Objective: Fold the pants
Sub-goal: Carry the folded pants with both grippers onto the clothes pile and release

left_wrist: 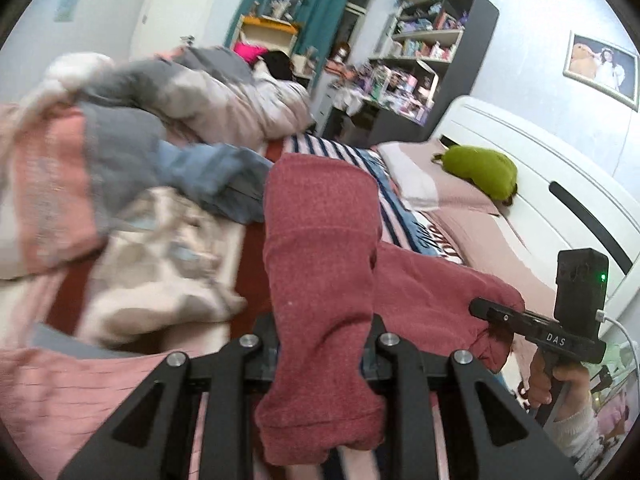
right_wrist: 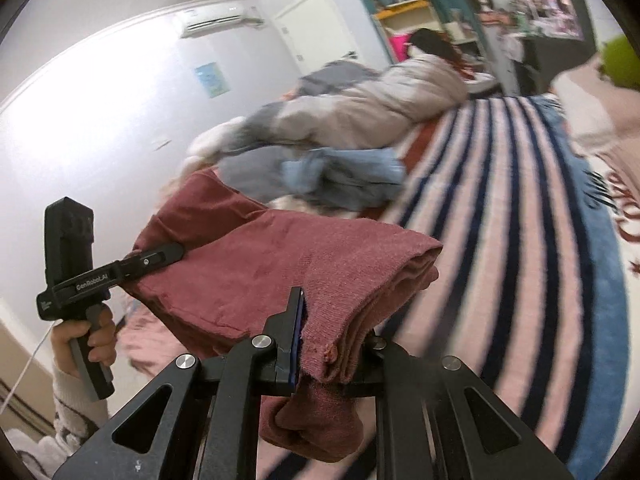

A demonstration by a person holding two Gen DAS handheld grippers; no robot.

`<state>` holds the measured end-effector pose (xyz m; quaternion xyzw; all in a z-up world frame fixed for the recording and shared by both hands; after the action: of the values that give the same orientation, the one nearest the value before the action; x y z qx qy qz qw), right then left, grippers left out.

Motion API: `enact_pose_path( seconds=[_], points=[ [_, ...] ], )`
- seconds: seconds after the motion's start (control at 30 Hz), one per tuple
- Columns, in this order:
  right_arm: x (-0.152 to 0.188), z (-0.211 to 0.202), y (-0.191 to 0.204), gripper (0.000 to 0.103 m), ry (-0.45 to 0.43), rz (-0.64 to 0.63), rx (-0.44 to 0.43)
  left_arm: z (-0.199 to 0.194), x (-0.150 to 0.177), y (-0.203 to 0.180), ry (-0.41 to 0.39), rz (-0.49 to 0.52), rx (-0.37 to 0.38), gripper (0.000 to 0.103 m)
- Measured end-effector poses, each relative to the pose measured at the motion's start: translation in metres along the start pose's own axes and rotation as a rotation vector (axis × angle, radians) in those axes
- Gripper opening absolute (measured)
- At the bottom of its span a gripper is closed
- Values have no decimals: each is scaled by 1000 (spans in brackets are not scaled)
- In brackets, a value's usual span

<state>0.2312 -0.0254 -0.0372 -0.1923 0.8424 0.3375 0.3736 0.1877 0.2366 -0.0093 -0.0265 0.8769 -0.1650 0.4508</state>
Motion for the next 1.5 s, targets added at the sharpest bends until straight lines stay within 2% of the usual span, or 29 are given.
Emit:
enact_pose_path(
  seconds=[0.3, 0.57, 0.8, 0.93, 1.07, 1.13, 1.2, 1.3, 1.43, 1.5],
  points=[
    [7, 72, 106, 9, 77, -88, -173, -86, 22, 96, -37, -74, -149, 21],
    [36, 127, 166, 9, 176, -124, -271, -117, 65, 164, -9, -167, -229, 21],
    [67, 160, 181, 9, 262, -139, -285, -116, 106, 203, 48, -250, -261, 22],
    [84, 167, 181, 9, 290, -160, -270, -107, 122, 212, 76, -273, -283, 24],
    [92, 170, 180, 13, 302, -200, -245, -104, 127, 211, 84, -266, -312, 27],
    [94, 171, 179, 22, 309, -213, -233, -103, 128, 211, 88, -262, -327, 30],
    [94, 171, 176, 25, 313, -205, -228, -103, 128, 212, 90, -262, -337, 32],
    [94, 169, 174, 25, 313, -200, -227, -103, 127, 210, 90, -254, -353, 33],
    [93, 167, 176, 27, 311, -219, -210, -106, 123, 209, 82, -239, -397, 45],
    [92, 166, 174, 32, 307, -217, -203, -109, 121, 209, 75, -234, -422, 48]
  ],
)
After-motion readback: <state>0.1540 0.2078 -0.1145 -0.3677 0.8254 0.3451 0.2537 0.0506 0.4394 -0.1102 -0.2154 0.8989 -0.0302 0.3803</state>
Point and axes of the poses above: each gripper's, at about its wrist camera, not at the fingertips, and z roughly the way its jaws point, y to its left, x to its underside, the point moved 4 cm from there along z, roughly the way its jaws point, and after that the axes turned 1 degree about -y, right-handed, at the moved point
